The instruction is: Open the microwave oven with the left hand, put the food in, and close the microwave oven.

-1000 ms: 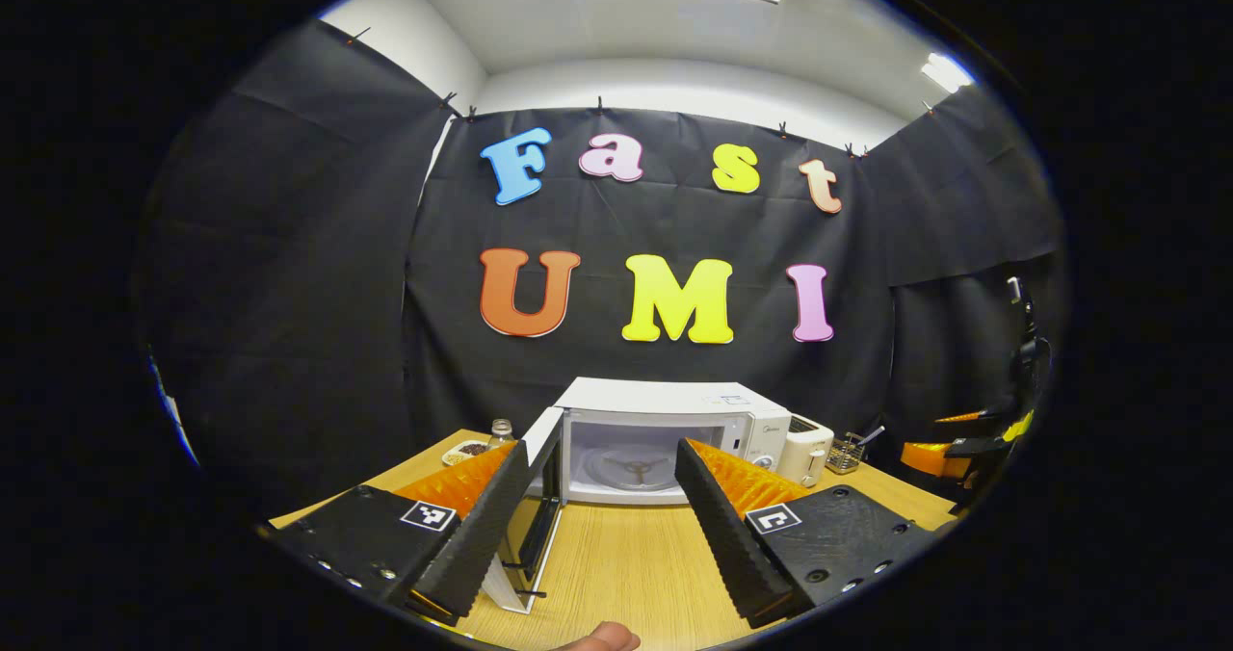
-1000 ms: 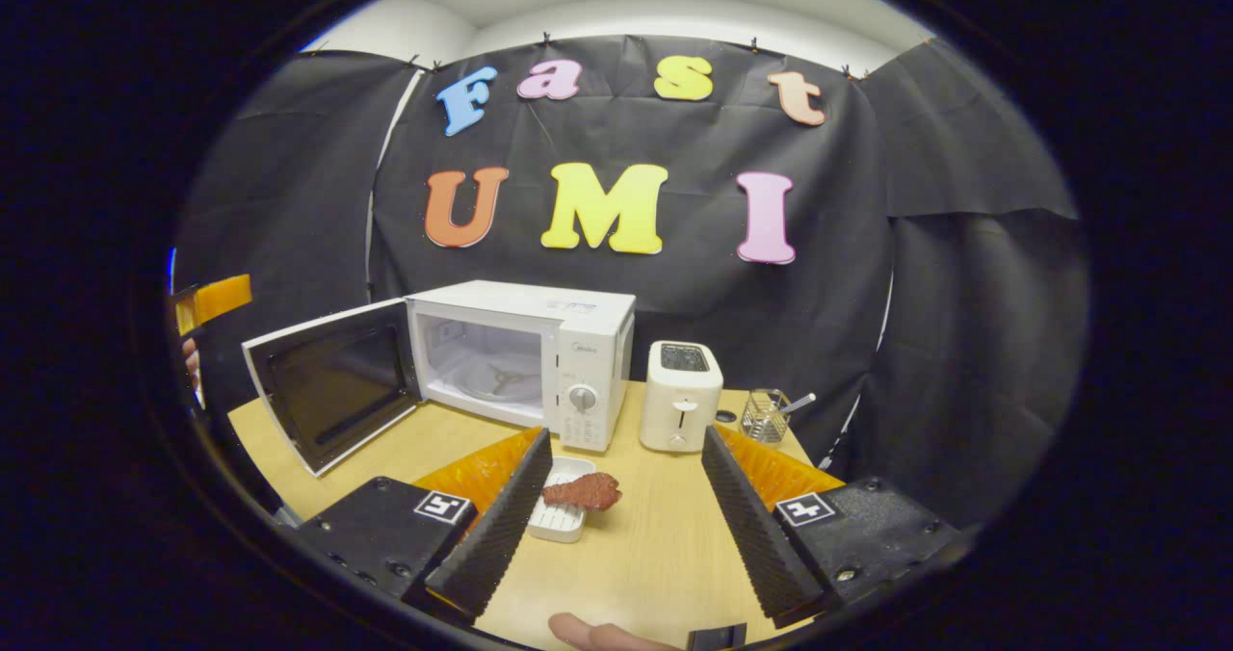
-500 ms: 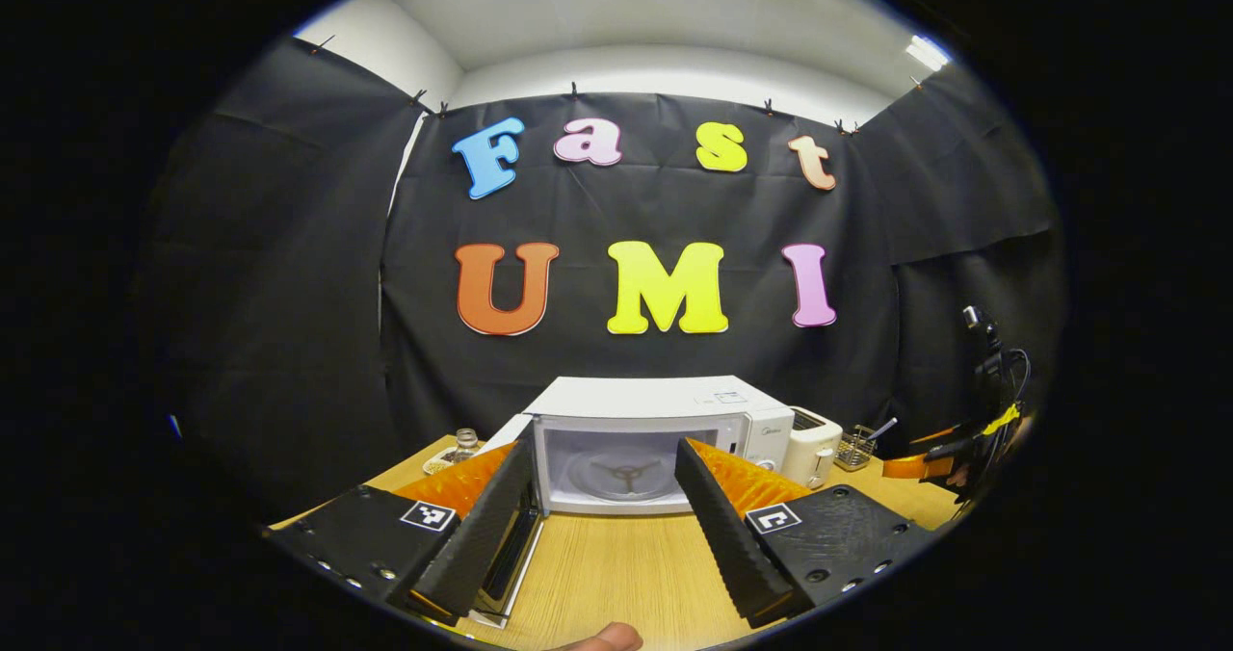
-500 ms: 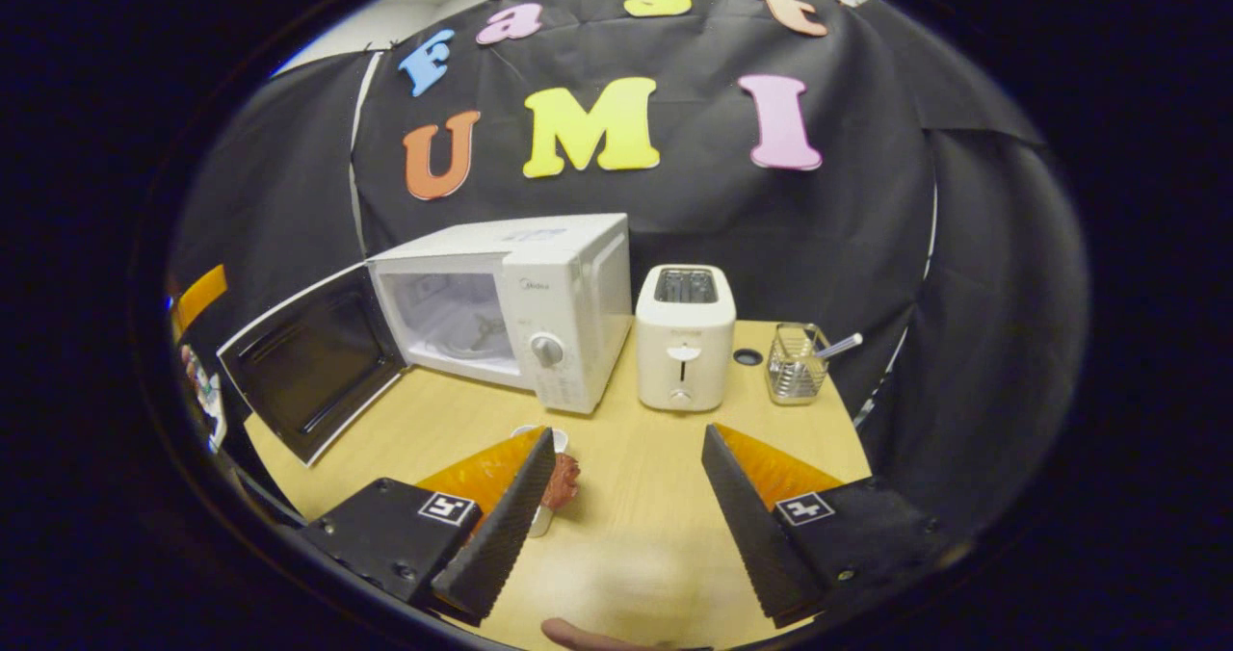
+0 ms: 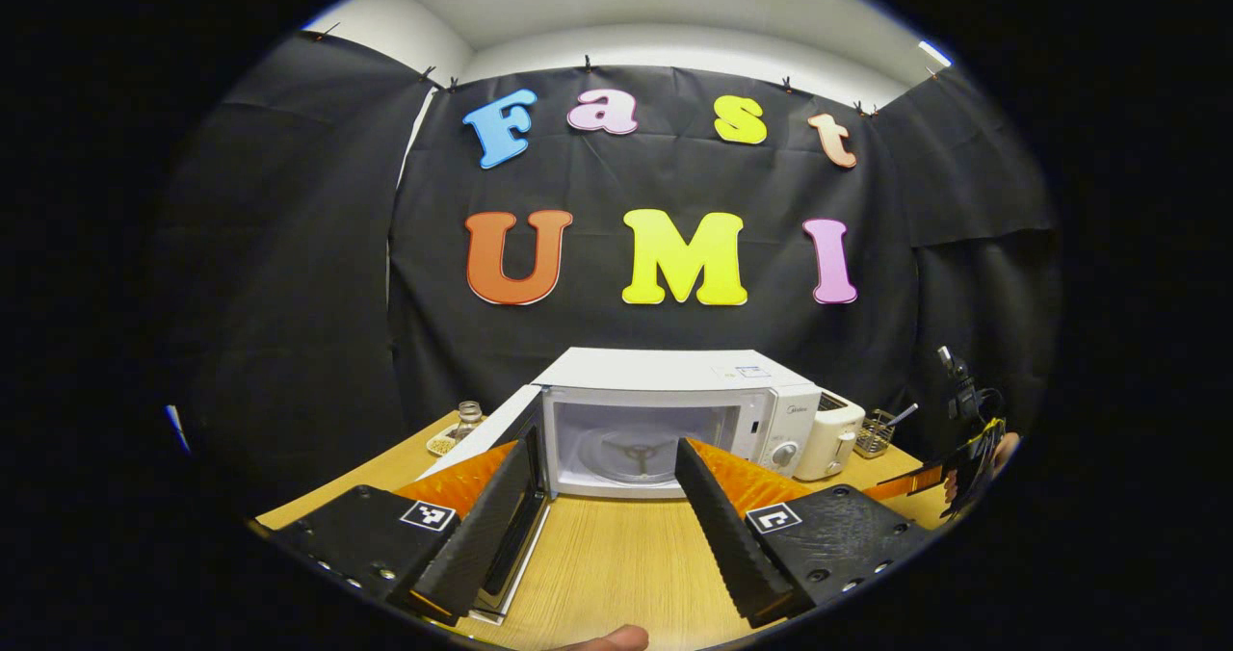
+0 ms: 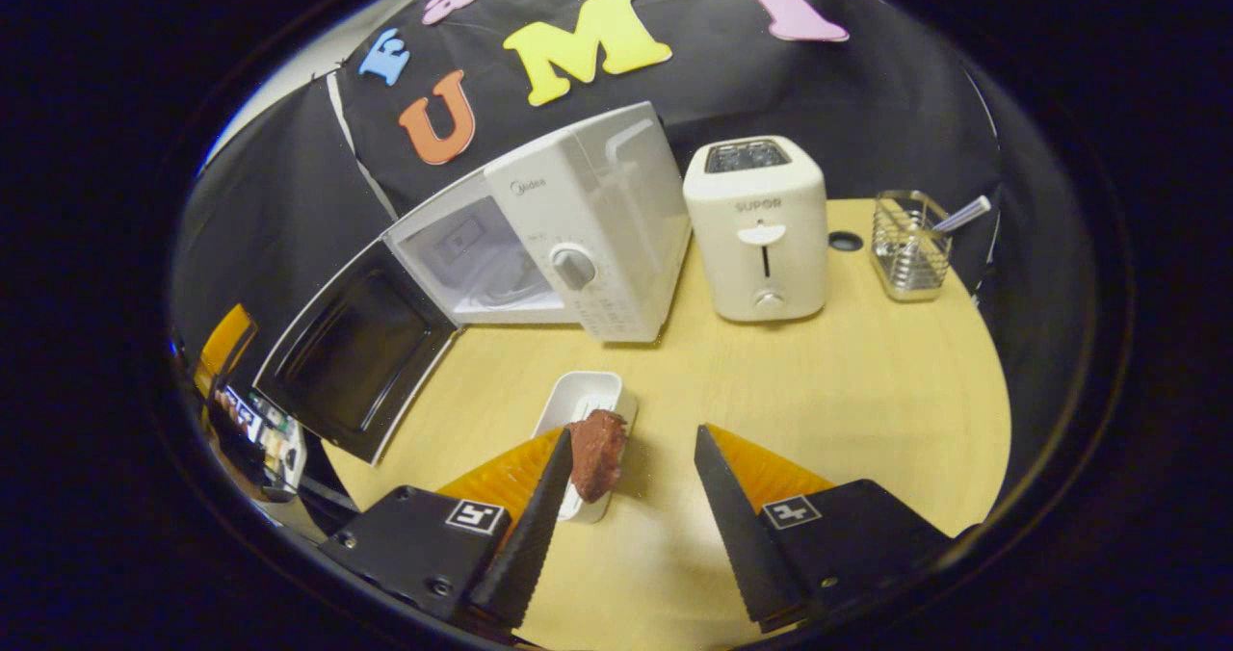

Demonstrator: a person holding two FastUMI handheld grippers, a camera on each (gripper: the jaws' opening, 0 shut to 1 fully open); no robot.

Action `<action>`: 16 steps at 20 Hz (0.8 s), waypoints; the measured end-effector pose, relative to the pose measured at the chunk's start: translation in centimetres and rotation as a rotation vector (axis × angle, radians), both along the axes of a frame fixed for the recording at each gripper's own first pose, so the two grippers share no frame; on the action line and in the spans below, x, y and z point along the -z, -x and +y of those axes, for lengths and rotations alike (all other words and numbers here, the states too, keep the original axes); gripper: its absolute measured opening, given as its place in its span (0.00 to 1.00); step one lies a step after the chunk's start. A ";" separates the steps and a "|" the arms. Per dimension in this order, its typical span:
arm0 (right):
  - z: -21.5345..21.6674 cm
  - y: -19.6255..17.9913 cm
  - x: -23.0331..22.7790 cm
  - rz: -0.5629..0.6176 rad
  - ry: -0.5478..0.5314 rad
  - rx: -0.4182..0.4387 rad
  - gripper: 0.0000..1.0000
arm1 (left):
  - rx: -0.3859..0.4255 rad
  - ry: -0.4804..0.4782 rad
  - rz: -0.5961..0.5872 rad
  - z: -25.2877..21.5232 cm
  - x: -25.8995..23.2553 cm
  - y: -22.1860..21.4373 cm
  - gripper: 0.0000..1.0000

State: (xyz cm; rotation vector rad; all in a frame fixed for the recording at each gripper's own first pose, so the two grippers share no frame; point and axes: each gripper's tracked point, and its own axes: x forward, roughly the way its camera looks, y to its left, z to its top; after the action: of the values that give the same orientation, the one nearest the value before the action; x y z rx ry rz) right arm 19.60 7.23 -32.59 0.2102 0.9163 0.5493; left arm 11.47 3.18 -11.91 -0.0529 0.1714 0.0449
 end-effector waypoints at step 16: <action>3.2 6.8 -3.8 -0.124 0.005 0.032 0.09 | 0.020 -0.024 -0.049 3.5 -1.2 5.4 0.94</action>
State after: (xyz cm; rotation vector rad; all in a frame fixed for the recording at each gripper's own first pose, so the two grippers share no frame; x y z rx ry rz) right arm 12.77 10.47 -28.80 0.1843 0.7926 0.5248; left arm 6.08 6.64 -10.71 -0.0286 0.1225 0.0255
